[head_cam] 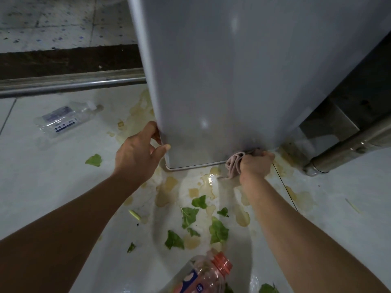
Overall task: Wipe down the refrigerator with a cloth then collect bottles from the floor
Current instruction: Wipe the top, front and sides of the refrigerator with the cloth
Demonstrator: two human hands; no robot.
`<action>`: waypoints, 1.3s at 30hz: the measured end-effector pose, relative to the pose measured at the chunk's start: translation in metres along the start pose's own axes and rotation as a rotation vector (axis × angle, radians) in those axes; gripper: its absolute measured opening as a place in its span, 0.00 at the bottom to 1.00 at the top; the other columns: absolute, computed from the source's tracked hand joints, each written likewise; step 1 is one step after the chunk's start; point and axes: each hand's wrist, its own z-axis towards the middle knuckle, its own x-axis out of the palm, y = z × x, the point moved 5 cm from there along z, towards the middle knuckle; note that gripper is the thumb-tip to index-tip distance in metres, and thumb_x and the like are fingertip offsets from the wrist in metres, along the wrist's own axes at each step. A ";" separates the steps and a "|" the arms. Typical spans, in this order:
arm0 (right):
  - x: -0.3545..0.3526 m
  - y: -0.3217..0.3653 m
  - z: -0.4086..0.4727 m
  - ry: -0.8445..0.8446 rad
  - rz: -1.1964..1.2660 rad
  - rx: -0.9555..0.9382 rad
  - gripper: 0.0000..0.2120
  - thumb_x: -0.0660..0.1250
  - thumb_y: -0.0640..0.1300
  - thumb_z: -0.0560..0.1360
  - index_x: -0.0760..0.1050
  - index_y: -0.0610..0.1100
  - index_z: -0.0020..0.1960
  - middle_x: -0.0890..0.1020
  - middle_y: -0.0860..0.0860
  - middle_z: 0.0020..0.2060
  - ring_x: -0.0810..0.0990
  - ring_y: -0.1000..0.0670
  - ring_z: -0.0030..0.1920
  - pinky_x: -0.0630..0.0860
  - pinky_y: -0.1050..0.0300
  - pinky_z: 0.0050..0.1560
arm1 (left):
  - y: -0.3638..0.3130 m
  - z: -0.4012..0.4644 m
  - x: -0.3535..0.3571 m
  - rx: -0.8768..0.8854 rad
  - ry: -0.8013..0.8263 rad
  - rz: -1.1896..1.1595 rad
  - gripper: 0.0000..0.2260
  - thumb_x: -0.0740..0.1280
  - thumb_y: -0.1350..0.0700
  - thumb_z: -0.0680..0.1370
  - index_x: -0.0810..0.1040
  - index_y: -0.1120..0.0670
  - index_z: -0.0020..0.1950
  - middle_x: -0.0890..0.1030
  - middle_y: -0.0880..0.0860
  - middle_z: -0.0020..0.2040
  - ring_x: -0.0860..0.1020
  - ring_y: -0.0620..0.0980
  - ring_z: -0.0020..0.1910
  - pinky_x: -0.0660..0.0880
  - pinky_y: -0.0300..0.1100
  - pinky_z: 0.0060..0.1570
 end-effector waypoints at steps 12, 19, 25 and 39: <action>0.043 -0.047 -0.126 0.232 -0.246 -0.028 0.13 0.57 0.32 0.76 0.65 0.40 0.59 0.72 0.49 0.43 0.71 0.49 0.38 0.63 0.73 0.37 | 0.013 -0.002 -0.008 0.016 0.188 -0.044 0.10 0.65 0.58 0.75 0.69 0.45 0.52 0.79 0.39 0.49 0.81 0.46 0.44 0.77 0.51 0.48; 0.056 -0.063 -0.176 0.508 -0.407 -0.135 0.13 0.56 0.28 0.72 0.63 0.43 0.53 0.71 0.54 0.38 0.71 0.59 0.36 0.65 0.79 0.33 | 0.030 -0.010 -0.018 0.030 0.307 -0.054 0.17 0.66 0.58 0.75 0.70 0.44 0.62 0.78 0.41 0.56 0.78 0.44 0.53 0.75 0.51 0.56; 0.061 -0.065 -0.210 0.864 -0.776 -0.277 0.19 0.58 0.31 0.73 0.70 0.47 0.60 0.78 0.51 0.50 0.77 0.50 0.51 0.72 0.62 0.53 | 0.060 -0.018 -0.035 -0.104 0.336 -0.004 0.15 0.65 0.58 0.77 0.72 0.47 0.63 0.79 0.45 0.58 0.77 0.48 0.53 0.74 0.48 0.57; 0.009 0.135 -0.316 0.910 -1.154 -0.467 0.23 0.62 0.32 0.73 0.71 0.44 0.66 0.80 0.44 0.57 0.78 0.45 0.57 0.74 0.60 0.59 | 0.019 -0.067 -0.235 -0.437 0.479 0.083 0.18 0.66 0.53 0.76 0.69 0.44 0.64 0.77 0.44 0.58 0.76 0.49 0.57 0.73 0.49 0.58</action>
